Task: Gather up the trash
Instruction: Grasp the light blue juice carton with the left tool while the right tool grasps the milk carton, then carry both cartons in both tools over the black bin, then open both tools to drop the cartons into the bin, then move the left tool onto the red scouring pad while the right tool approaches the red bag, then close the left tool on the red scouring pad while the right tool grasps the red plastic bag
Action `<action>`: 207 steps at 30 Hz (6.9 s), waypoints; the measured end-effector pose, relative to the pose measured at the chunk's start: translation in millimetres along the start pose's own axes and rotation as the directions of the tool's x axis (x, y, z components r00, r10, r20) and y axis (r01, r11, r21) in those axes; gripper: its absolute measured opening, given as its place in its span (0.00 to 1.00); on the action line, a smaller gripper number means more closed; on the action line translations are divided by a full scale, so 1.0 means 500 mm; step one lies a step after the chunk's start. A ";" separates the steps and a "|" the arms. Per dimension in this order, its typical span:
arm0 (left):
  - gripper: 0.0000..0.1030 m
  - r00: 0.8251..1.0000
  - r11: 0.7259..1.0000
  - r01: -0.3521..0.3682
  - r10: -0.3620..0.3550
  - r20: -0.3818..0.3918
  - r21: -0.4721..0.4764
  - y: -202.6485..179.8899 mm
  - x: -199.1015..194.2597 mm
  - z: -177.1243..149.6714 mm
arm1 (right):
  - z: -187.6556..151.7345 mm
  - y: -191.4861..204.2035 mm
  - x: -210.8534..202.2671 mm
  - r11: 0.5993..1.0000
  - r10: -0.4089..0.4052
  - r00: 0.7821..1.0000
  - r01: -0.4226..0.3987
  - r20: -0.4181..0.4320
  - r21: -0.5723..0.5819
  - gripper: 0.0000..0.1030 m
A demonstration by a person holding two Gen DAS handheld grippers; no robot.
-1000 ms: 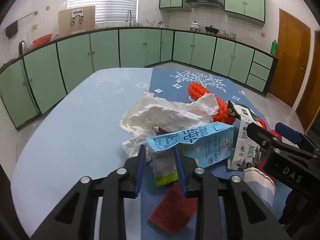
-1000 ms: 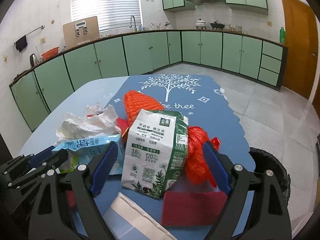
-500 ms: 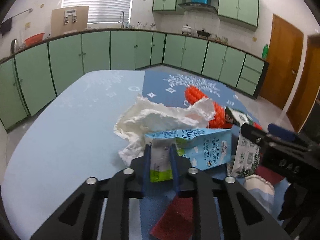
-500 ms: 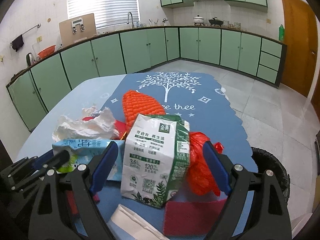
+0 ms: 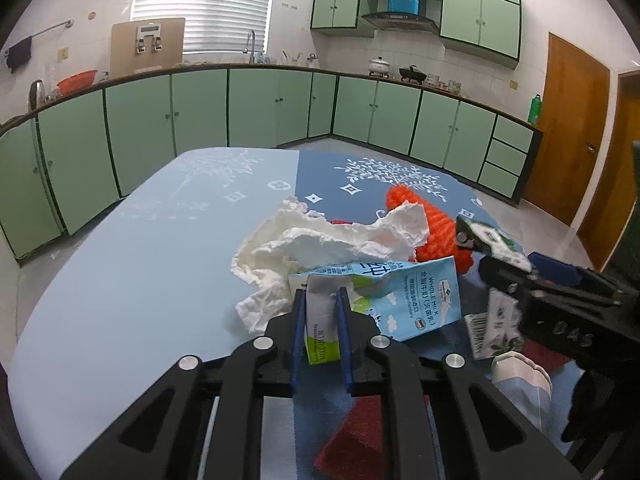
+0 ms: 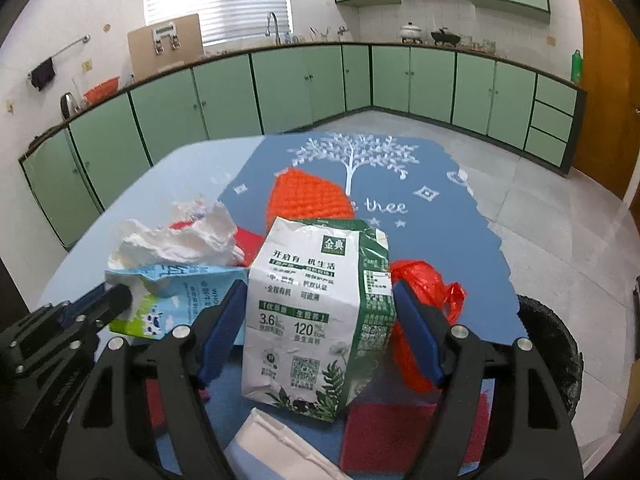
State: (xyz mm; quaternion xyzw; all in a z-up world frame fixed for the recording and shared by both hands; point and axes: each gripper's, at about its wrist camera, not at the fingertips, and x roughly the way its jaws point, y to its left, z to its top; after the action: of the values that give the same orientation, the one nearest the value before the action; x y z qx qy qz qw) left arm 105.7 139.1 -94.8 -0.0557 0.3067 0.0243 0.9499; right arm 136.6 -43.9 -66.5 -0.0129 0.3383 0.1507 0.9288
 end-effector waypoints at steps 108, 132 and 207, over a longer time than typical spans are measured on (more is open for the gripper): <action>0.58 0.944 0.924 0.322 -0.329 0.002 0.206 -0.524 0.068 0.116 | -0.079 -0.498 -0.177 0.917 -0.323 0.945 0.298 0.056 0.266 0.87; 0.61 0.999 0.996 -0.019 0.022 -0.033 0.085 -0.084 -0.037 -0.018 | -0.095 -0.177 -0.144 0.985 -0.129 0.987 0.116 0.099 0.125 0.87; 0.53 1.000 0.999 -0.013 0.012 0.002 0.041 -0.068 -0.032 0.015 | -0.049 -0.112 0.036 1.000 0.006 0.994 -0.006 -0.106 0.000 0.24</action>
State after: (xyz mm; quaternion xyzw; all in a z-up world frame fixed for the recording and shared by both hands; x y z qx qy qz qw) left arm 99.6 106.0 -76.3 -0.0344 0.3067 0.0240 0.9509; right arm 150.7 -95.6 -101.2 -0.0199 0.3874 0.1528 0.9090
